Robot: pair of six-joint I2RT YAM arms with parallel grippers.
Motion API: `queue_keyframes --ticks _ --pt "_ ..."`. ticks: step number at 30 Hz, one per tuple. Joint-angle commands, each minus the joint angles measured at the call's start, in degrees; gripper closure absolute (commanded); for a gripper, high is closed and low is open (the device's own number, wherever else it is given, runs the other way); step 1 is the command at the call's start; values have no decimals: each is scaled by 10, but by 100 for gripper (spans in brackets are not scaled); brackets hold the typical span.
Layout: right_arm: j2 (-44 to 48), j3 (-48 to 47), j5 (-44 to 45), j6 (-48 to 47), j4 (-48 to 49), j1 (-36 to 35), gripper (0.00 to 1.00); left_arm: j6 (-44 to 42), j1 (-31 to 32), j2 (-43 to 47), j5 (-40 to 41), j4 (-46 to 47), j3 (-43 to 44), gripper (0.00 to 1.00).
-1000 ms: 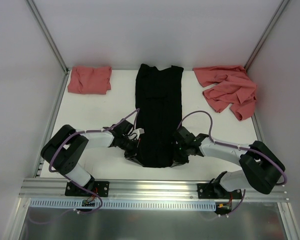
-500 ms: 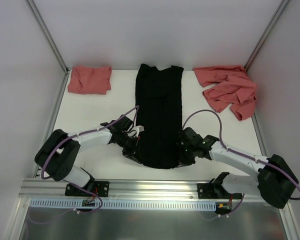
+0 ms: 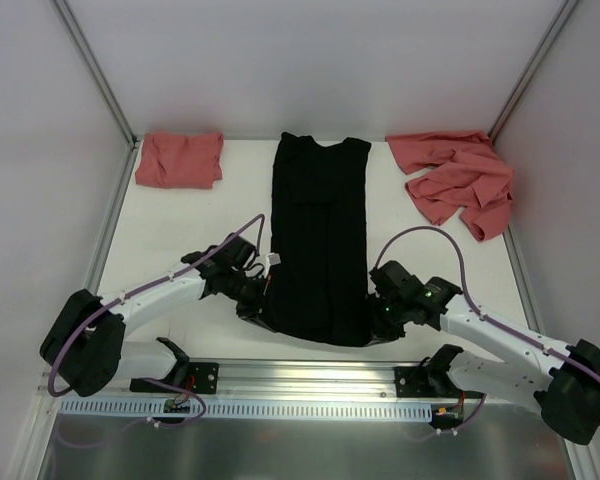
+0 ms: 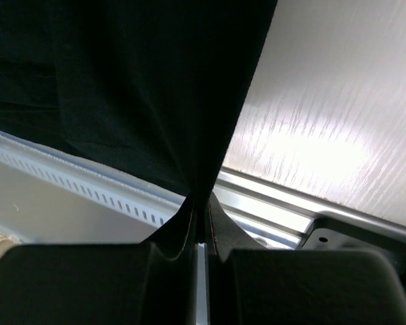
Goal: Fold and stack the t-shirts
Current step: Grab the bottom of the folded rectangular tshirt with both arms, then fold the folded rectangular tshirt in 1/3 of the way
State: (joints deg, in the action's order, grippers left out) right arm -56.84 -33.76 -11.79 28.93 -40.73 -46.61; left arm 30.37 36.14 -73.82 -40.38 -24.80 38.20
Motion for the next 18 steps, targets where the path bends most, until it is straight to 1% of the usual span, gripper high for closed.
queue_keyframes --ticks 1,7,11,12,15,16,18 --pt "28 7 -30 -6 -52 -1 100 30 12 32 -20 -25 -16 100" --pt "45 5 -65 -3 -67 -1 99 62 19 63 -25 -33 -23 100" --pt "28 -28 -68 -17 -77 -1 100 75 20 56 -32 -32 -6 100" --pt "19 -51 -68 -23 -78 0 100 73 20 49 -34 -33 5 100" --pt "-35 -113 -76 -53 -83 10 100 52 20 -1 -37 -57 74 100" --pt "-50 -132 -80 -71 -88 13 99 34 20 -34 -38 -67 123 100" --pt "-91 -190 -84 -91 -95 32 99 4 20 -68 -40 -103 178 100"
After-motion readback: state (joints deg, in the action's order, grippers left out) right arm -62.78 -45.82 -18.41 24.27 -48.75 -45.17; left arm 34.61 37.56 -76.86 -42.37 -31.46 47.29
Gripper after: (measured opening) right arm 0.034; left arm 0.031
